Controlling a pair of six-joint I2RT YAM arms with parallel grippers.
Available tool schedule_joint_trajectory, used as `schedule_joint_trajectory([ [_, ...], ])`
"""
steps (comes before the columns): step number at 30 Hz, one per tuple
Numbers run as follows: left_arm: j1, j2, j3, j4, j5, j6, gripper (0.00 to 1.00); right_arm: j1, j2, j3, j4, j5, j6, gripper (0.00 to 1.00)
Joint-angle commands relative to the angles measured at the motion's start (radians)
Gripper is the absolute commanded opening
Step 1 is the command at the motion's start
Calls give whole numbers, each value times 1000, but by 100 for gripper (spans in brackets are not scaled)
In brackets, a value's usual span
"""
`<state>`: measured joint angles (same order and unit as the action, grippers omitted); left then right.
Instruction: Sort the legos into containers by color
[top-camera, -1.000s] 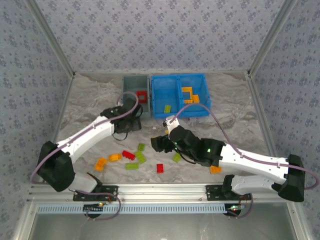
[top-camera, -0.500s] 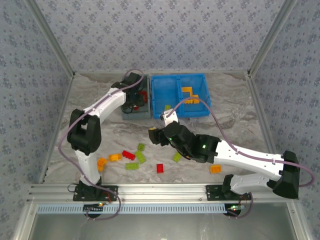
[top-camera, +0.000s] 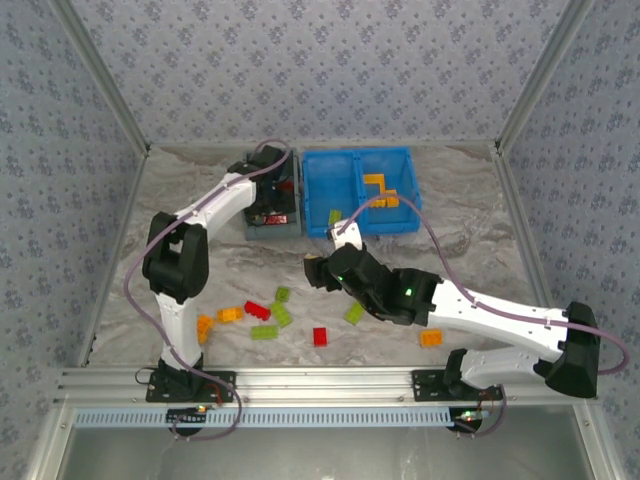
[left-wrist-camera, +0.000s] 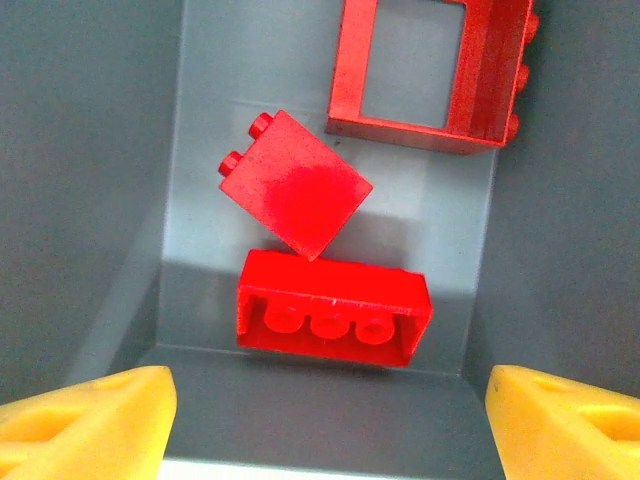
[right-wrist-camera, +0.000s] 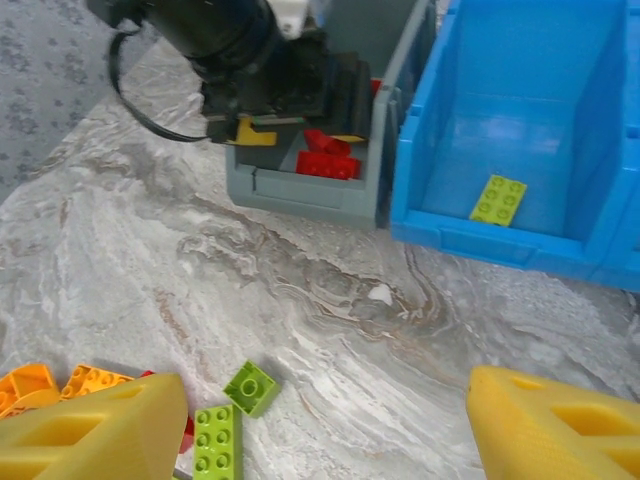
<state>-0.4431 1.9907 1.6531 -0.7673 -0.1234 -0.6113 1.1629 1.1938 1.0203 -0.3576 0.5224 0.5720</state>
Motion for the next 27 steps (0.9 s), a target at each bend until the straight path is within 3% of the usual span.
schedule_joint_trajectory([
  [1, 2, -107, -14, -24, 10, -14, 82, -4, -46, 13, -130, 101, 109, 75],
  [5, -30, -224, -62, -8, -12, -29, 80, -8, -99, -8, -308, 151, 271, 71],
  [9, -119, -389, -167, 36, -38, -33, 80, -19, -139, -34, -532, 135, 456, 71],
  [19, -578, -702, -483, 215, -125, -3, 76, -48, -276, -193, -950, -49, 1054, 69],
  [23, -754, -736, -581, 357, -57, 85, 74, -139, -411, -328, -915, -121, 1224, 69],
  [27, -892, -711, -616, 435, -50, 141, 74, -327, -523, -424, -870, -213, 1280, 68],
])
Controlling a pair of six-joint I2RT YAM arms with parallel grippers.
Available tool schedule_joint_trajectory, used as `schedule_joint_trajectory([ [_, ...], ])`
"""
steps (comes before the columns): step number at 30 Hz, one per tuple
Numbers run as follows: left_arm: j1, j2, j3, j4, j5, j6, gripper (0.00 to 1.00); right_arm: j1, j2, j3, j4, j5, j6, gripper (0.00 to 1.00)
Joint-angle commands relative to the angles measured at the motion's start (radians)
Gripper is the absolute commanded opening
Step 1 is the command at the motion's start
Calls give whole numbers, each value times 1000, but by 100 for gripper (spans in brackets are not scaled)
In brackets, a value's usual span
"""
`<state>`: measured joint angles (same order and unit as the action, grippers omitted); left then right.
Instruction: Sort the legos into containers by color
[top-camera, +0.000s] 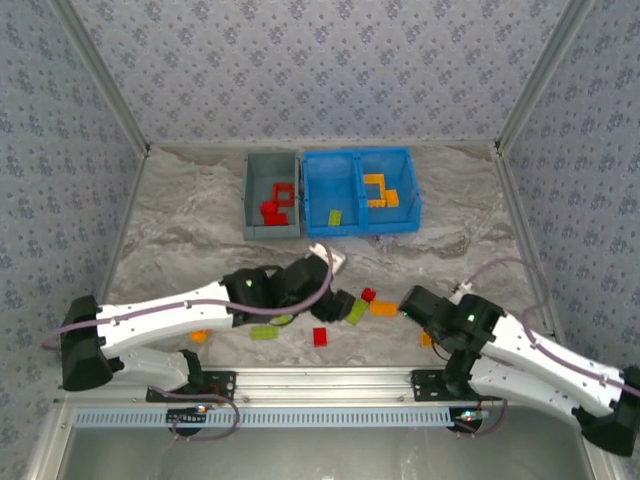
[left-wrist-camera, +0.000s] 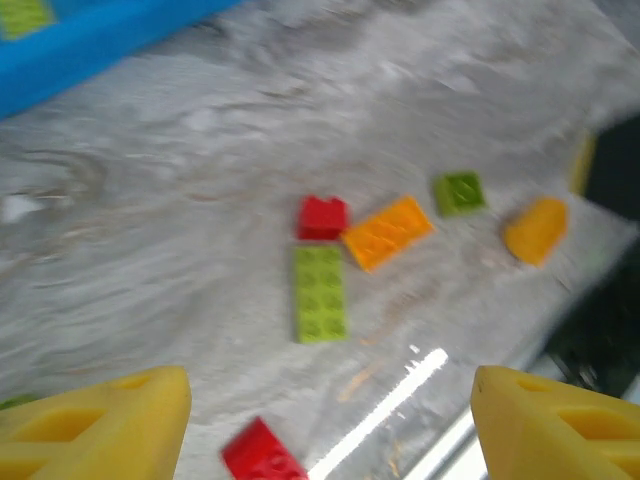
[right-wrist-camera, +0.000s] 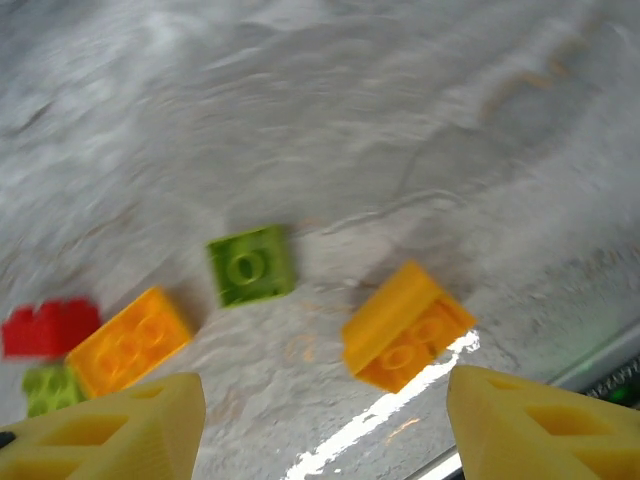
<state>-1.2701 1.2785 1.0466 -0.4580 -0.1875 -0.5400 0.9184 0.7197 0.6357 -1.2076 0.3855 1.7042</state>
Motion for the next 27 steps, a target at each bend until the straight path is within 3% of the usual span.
schedule_joint_trajectory([
  [1, -81, 11, -11, 137, 13, 76, 74, -125, -57, -48, -9, -96, 147, 68],
  [5, -114, 56, 1, 146, 4, 69, 74, -281, -25, -87, 60, -248, 143, 69],
  [8, -120, 69, 13, 160, 0, 69, 74, -325, 32, -109, 79, -341, 181, 69],
  [20, -121, 56, 22, 179, -1, 74, 73, -434, 67, -243, 229, -396, 237, 64],
  [24, -121, 44, 19, 196, 16, 80, 73, -479, 98, -281, 308, -396, 210, 55],
  [27, -122, 32, 8, 219, 31, 80, 73, -507, 119, -285, 329, -386, 176, 41],
])
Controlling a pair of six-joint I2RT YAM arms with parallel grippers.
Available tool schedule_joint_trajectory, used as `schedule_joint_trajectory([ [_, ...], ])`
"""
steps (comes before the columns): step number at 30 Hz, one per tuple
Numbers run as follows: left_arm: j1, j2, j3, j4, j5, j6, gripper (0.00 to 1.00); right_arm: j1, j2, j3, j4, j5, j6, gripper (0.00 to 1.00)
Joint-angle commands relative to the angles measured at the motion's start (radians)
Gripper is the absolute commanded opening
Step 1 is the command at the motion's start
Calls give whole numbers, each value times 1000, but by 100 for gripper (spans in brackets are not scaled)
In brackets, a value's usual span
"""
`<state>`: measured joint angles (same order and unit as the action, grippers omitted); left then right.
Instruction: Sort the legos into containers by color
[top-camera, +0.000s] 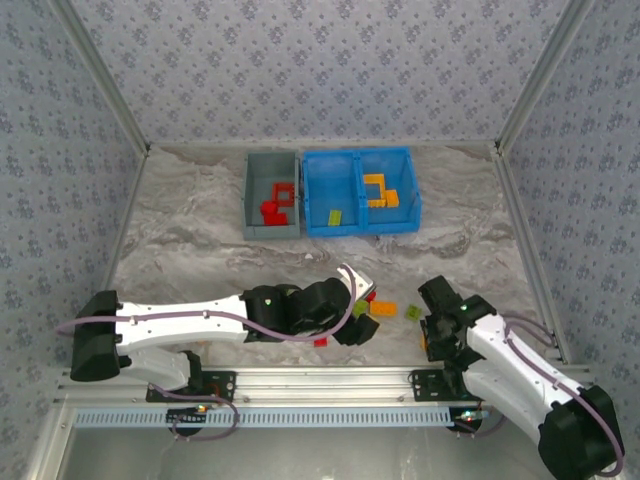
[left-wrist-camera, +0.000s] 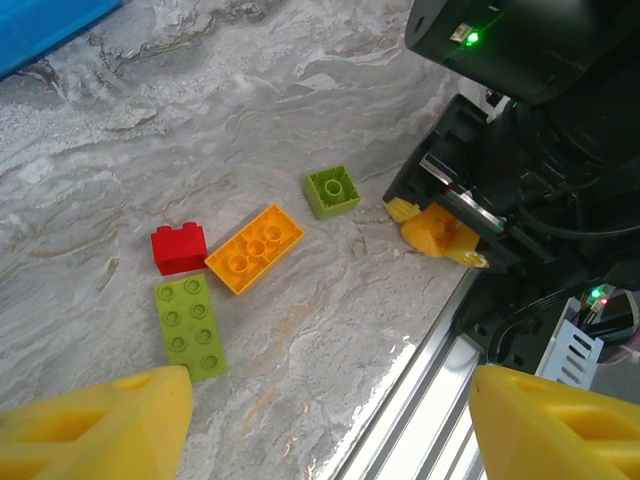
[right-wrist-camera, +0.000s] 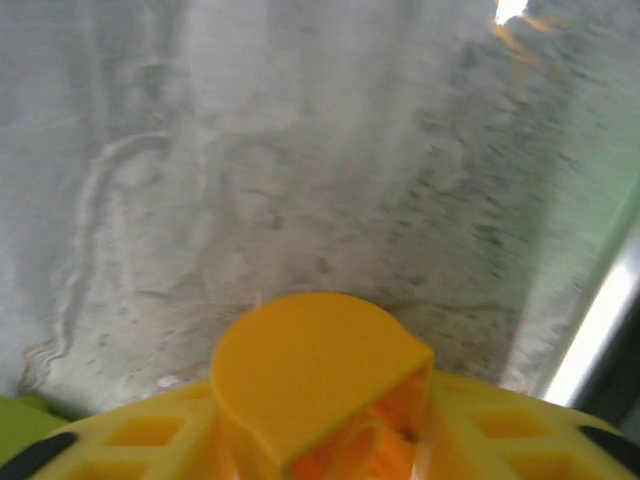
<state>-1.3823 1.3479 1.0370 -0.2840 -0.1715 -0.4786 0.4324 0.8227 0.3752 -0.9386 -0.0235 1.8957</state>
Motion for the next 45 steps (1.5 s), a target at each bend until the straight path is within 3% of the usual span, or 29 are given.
schedule_joint_trajectory([
  [1, -9, -42, 17, 54, 17, 16, 73, -26, 12, -17, 52, 33, -26, 37],
  [5, -9, -63, 25, 74, -7, 6, 73, -24, -35, 74, 4, 137, -128, 19],
  [8, 0, -68, 80, 25, -85, -3, 74, -14, -34, 208, 13, 240, -291, 18],
  [11, 53, -67, 152, -65, -155, -48, 74, 0, 67, 368, 83, 276, -518, 19],
  [16, 159, -74, 205, -111, -182, -75, 75, 12, 365, 634, 250, 241, -896, 20],
  [22, 272, -45, 254, -135, -181, -121, 75, -44, 822, 1116, 131, 306, -1237, 21],
  [31, 402, 60, 286, 95, -32, -93, 77, -127, 1313, 1613, 39, 358, -1439, 20],
  [37, 419, 187, 392, 157, 18, -32, 78, -141, 1485, 1810, 10, 377, -1468, 21],
  [45, 427, 286, 483, 154, 48, -20, 78, -150, 1619, 1946, -2, 392, -1467, 24],
])
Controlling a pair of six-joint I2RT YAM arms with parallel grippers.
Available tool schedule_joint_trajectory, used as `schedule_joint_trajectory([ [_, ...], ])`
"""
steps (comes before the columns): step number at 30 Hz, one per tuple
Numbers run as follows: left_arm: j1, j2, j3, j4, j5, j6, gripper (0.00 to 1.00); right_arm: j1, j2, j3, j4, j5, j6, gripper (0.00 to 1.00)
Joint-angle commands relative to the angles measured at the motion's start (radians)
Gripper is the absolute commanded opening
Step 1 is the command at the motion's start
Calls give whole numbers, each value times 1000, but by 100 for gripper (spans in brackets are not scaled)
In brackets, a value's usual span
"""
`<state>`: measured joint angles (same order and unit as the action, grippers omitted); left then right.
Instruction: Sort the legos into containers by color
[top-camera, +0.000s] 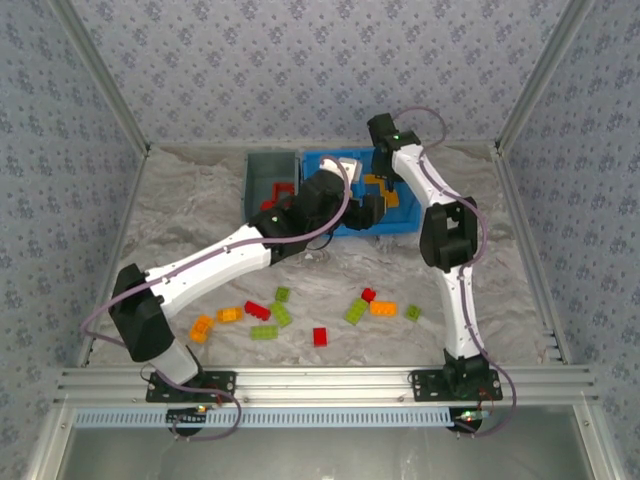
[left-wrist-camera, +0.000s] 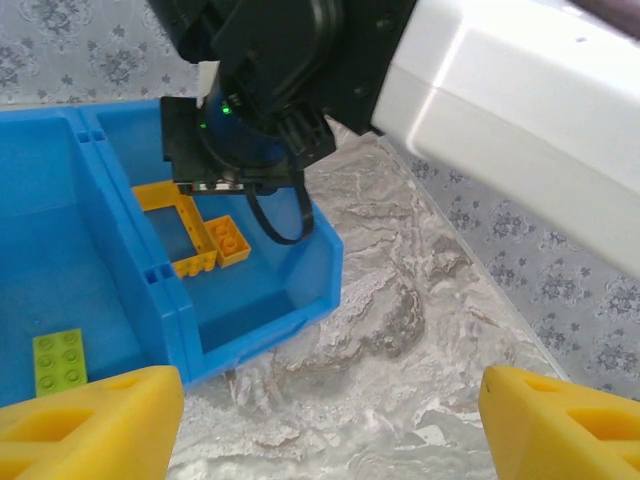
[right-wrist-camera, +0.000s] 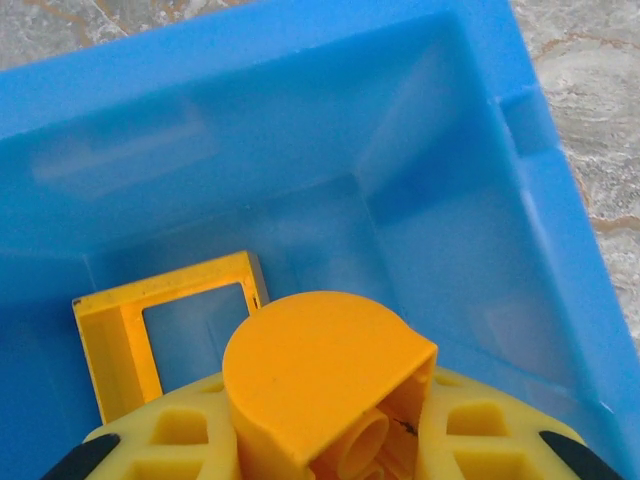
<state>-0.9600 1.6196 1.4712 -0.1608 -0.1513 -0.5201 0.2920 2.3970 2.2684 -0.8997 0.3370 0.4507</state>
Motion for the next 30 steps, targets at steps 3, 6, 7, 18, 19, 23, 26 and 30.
schedule_joint_trajectory([
  [3, 4, 17, 48, 26, 32, 24, 78, -8, 76, 82, -39, 26, -30, 27],
  [6, 4, 12, 45, 16, 36, 26, 78, -5, 89, 98, -39, 28, -32, 36],
  [7, 4, 8, 42, 12, 36, 26, 78, -5, 87, 100, -42, 29, -31, 39],
  [18, 3, -99, -70, -26, 0, 7, 78, 48, -88, 115, -55, 55, -23, 56],
  [19, 3, -115, -83, -38, -7, 4, 78, 52, -115, 118, -64, 58, -14, 55],
  [23, 2, -194, -133, -148, -84, -30, 77, 88, -270, 56, -49, 88, -7, 51],
  [26, 6, -248, -153, -315, -155, -86, 75, 130, -436, -73, 13, 100, -17, 50],
  [30, 13, -332, -222, -500, -221, -176, 74, 205, -671, -325, 127, 86, -28, 50],
])
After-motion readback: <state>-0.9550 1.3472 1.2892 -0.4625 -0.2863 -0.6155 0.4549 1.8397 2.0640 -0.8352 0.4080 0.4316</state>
